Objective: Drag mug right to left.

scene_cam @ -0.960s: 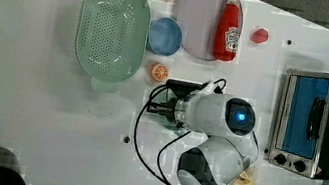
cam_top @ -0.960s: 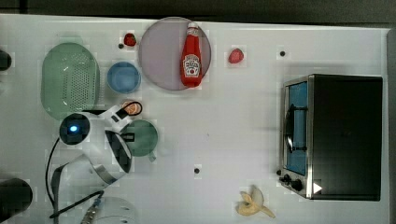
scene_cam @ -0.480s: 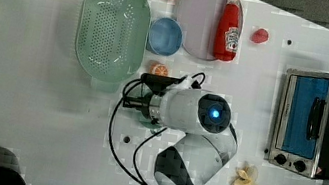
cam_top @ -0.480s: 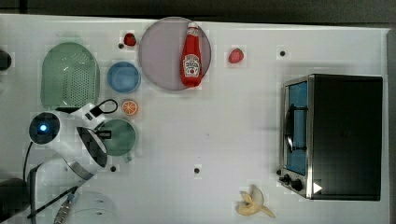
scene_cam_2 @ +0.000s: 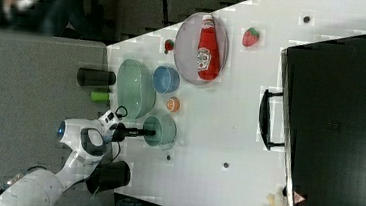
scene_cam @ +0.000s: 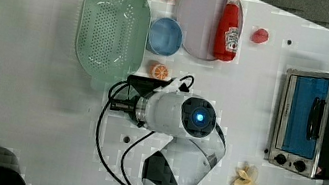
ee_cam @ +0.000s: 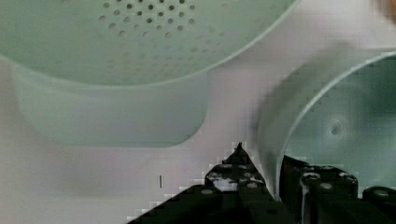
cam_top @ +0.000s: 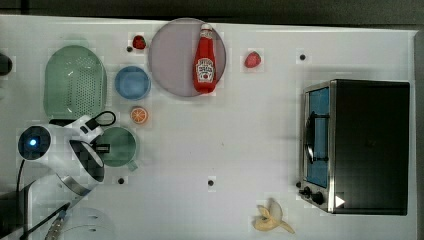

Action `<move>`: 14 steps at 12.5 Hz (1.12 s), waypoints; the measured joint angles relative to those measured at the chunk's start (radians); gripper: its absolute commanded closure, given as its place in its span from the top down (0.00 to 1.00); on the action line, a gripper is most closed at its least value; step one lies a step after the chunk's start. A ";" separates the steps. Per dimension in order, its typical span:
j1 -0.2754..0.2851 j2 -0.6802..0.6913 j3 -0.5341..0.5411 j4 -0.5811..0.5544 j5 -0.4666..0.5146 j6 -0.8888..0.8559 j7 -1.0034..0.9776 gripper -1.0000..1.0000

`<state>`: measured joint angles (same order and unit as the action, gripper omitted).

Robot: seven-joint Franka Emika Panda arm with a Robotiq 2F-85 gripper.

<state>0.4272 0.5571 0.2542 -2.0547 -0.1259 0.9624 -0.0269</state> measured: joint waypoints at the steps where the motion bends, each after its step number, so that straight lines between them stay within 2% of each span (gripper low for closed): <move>1: 0.002 0.000 0.001 0.004 0.004 -0.005 0.004 0.53; 3: 0.002 -0.014 0.000 0.004 0.013 -0.055 0.009 0.75; 5: 0.003 -0.085 -0.008 -0.012 0.019 -0.136 0.012 0.98; 9: -0.025 -0.388 -0.066 -0.004 0.029 -0.312 0.020 1.00; 11: -0.041 -0.540 -0.145 0.025 0.033 -0.379 0.023 1.00; 14: -0.073 -0.667 -0.297 0.112 0.024 -0.500 0.028 1.00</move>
<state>0.3545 -0.1095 -0.0428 -1.9424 -0.1015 0.4619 0.0010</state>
